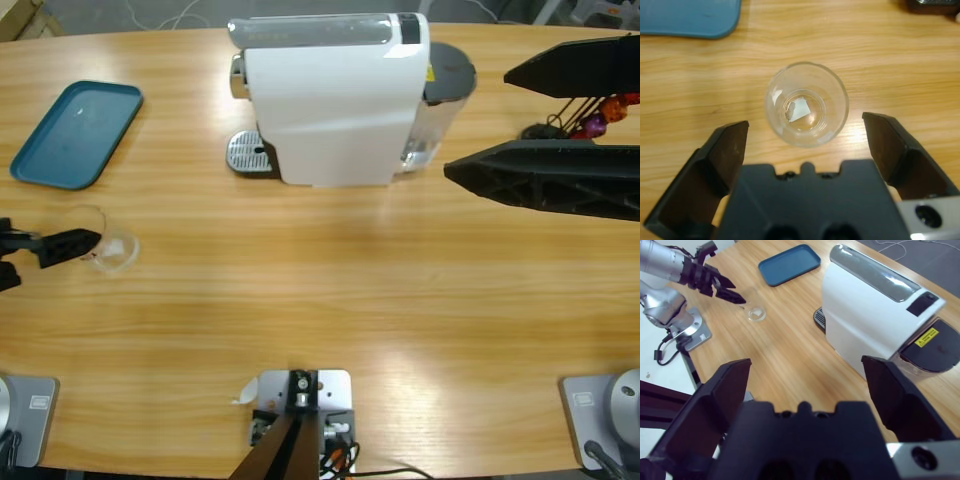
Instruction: Pour coffee
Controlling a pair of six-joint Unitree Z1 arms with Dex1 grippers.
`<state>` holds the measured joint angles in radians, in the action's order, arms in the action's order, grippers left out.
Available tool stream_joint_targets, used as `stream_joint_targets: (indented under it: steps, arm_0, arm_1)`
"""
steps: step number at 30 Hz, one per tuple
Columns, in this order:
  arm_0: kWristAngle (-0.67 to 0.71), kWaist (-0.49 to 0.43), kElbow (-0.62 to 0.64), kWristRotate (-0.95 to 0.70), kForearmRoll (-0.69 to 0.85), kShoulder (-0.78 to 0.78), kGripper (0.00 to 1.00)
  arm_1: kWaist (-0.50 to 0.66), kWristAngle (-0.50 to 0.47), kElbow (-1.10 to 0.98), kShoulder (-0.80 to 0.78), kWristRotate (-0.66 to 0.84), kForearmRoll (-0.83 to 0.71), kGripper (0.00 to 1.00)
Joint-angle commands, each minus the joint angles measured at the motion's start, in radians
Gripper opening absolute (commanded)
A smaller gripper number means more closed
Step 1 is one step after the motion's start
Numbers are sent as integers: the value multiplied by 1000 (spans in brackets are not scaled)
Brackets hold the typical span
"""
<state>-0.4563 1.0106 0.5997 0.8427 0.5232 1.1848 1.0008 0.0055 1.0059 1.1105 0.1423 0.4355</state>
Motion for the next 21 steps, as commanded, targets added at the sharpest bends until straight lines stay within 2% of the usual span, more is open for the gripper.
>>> stream_joint_targets:
  steps: [1, 18, 21]
  arm_0:
    - [-41, 10, -132, 9, -185, 72, 1000]
    - [-87, 11, -156, -60, -295, 188, 1000]
    - [-87, 11, -156, -59, -299, 204, 930]
  arm_1:
    - [10, -22, -44, -12, 23, -9, 1000]
    - [10, -38, -58, -1, 34, -21, 1000]
    - [10, -40, -63, -3, 34, -29, 1000]
